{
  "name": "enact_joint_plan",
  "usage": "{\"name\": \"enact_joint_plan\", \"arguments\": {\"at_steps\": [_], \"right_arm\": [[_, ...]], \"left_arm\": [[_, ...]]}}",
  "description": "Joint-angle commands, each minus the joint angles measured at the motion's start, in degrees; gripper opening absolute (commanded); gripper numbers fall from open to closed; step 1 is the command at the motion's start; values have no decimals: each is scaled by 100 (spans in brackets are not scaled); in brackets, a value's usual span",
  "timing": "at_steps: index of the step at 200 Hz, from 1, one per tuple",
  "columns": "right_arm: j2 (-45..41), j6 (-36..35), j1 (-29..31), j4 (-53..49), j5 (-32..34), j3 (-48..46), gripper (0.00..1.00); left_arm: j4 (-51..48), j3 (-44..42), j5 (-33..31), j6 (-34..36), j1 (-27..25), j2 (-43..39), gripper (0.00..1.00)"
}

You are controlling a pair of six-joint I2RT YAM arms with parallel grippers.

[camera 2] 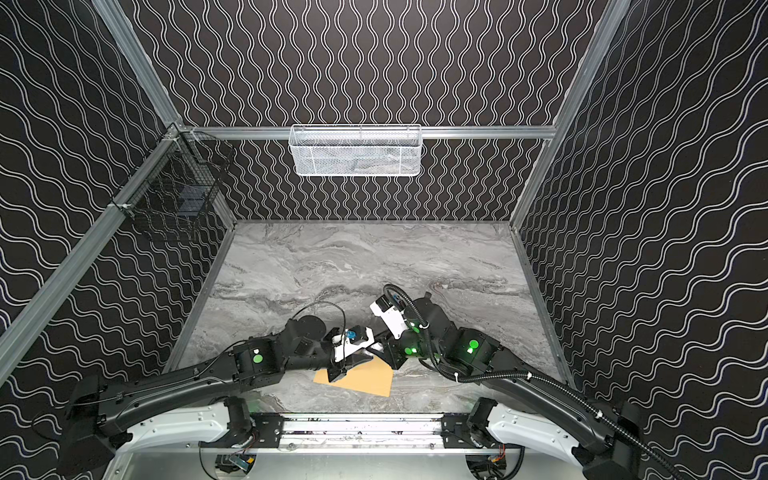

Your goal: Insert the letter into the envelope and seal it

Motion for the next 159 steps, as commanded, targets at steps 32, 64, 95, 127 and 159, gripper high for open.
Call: {"name": "enact_joint_plan", "arguments": {"at_steps": [32,64,95,127,159], "right_arm": [[-429,173,-373,581,701,-222,0],[-968,-192,-478,1768,1565,-540,0],[-1503,-999,-468,4311,1966,-1597,0],[-1385,-1816,-435,6392,2006,-2350,0],[-973,-2220,-379,7882,2252,-2771,0]], "left_arm": [[521,34,-943,-1435,100,-362,67],[596,183,-463,-2862,526,-651,70],[1078,365,491,-4302,1061,-589,68],[2270,427,1554,-5508,1474,-191,66],[3616,389,2305,-6535,1690,389,62]]}}
